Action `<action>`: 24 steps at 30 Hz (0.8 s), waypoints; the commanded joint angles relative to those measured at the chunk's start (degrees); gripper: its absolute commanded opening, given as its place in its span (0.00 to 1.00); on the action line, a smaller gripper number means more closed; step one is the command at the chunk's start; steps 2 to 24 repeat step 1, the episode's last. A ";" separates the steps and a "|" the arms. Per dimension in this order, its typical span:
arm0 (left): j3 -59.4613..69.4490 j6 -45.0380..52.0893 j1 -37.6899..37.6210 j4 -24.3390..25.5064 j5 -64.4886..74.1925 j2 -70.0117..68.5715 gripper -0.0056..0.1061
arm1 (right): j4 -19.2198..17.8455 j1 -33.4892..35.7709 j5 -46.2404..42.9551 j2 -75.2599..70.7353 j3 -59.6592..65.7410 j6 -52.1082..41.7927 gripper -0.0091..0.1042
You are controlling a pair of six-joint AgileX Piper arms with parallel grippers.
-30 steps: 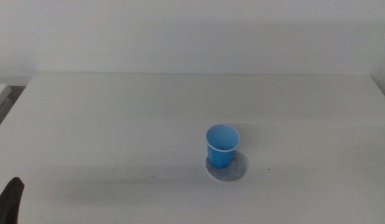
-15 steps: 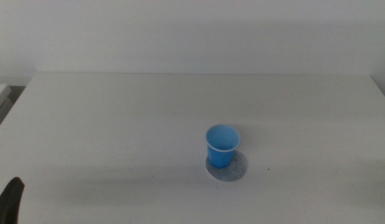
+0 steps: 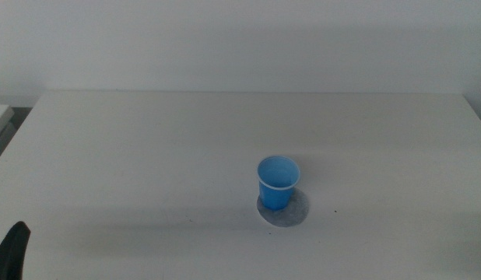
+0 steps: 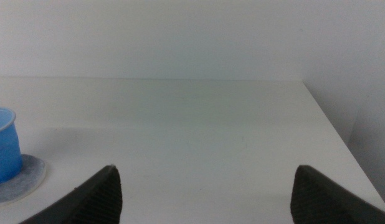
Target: Place an empty cup on a cup mat.
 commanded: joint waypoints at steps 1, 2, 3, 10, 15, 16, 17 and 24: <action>-0.02 -0.16 -0.10 0.01 -0.31 -0.21 0.89 | -0.21 -0.50 -0.23 -0.26 0.19 -0.61 0.90; -0.02 -0.16 -0.10 0.01 -0.31 -0.21 0.89 | -0.21 -0.50 -0.23 -0.26 0.19 -0.61 0.90; -0.02 -0.16 -0.10 0.01 -0.31 -0.21 0.89 | -0.21 -0.50 -0.23 -0.26 0.19 -0.61 0.90; -0.02 -0.16 -0.10 0.01 -0.31 -0.21 0.89 | -0.21 -0.50 -0.23 -0.26 0.19 -0.61 0.90; -0.02 -0.16 -0.10 0.01 -0.31 -0.21 0.89 | -0.21 -0.50 -0.23 -0.26 0.19 -0.61 0.90; -0.02 -0.16 -0.10 0.01 -0.31 -0.21 0.89 | -0.21 -0.50 -0.23 -0.26 0.19 -0.61 0.90; -0.02 -0.16 -0.10 0.01 -0.31 -0.21 0.89 | -0.21 -0.50 -0.23 -0.26 0.19 -0.61 0.90; -0.02 -0.16 -0.10 0.01 -0.31 -0.21 0.89 | -0.21 -0.50 -0.23 -0.26 0.19 -0.61 0.90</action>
